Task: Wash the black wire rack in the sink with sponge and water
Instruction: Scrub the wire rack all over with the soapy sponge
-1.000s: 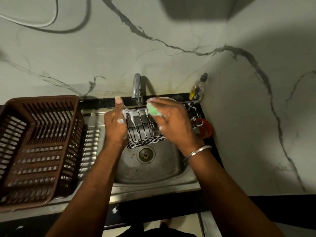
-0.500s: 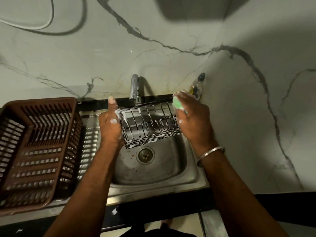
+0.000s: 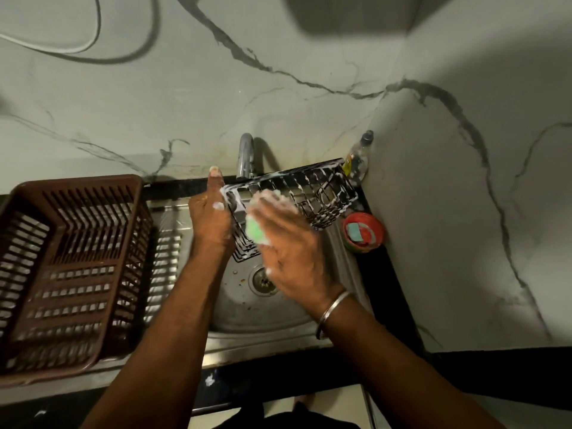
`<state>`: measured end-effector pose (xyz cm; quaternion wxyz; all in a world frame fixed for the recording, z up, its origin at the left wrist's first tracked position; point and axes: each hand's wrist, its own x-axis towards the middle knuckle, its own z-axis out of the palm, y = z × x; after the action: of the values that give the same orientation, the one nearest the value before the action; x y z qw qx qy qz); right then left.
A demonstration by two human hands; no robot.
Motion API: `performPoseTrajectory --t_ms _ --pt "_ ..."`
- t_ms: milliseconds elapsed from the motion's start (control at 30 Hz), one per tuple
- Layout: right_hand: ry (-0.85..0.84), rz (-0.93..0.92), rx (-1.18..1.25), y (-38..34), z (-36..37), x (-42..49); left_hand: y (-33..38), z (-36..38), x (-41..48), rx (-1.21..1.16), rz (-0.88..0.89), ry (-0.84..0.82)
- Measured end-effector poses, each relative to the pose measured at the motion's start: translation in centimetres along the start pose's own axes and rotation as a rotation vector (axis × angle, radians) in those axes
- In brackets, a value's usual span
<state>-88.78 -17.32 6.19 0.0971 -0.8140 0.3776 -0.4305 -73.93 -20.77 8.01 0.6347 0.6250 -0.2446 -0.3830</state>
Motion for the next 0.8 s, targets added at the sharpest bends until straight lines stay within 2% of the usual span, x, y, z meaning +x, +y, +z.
performPoseTrajectory --t_ms 67,200,300,367,467,500,533,633,667,800 --pt "-0.032 -0.1 -0.016 -0.6 0.6 -0.6 0.1 0.0 0.2 0.016 -0.015 0.003" --pt "0.056 -0.094 -0.009 -0.2 0.0 -0.5 0.0 0.0 0.4 -0.039 -0.043 0.022" --pt "0.0 -0.239 -0.046 -0.8 -0.1 -1.1 -0.2 -0.6 0.9 0.021 -0.055 0.042" --pt "0.079 -0.175 -0.088 0.5 -1.3 -0.9 -0.5 -1.0 1.2 -0.092 -0.113 0.03" --pt "0.303 0.127 -0.038 3.6 -3.3 0.7 -1.1 -1.6 1.7 -0.14 -0.145 0.003" --pt "0.331 0.186 -0.033 3.7 -3.4 1.3 -1.2 -1.7 1.7 -0.143 -0.156 0.003" --pt "0.304 0.194 -0.049 3.3 -2.8 1.6 -1.3 -1.7 1.8 -0.161 -0.161 0.005" --pt "0.054 -0.042 -0.111 1.9 -1.5 0.8 -1.8 -1.6 1.8 -0.231 -0.148 -0.012" --pt "0.026 -0.07 -0.119 2.4 -1.6 0.8 -1.7 -1.5 1.8 -0.24 -0.147 -0.018" --pt "0.192 0.203 -0.119 3.7 -2.5 1.3 -1.7 -1.7 2.5 -0.215 -0.19 -0.031"
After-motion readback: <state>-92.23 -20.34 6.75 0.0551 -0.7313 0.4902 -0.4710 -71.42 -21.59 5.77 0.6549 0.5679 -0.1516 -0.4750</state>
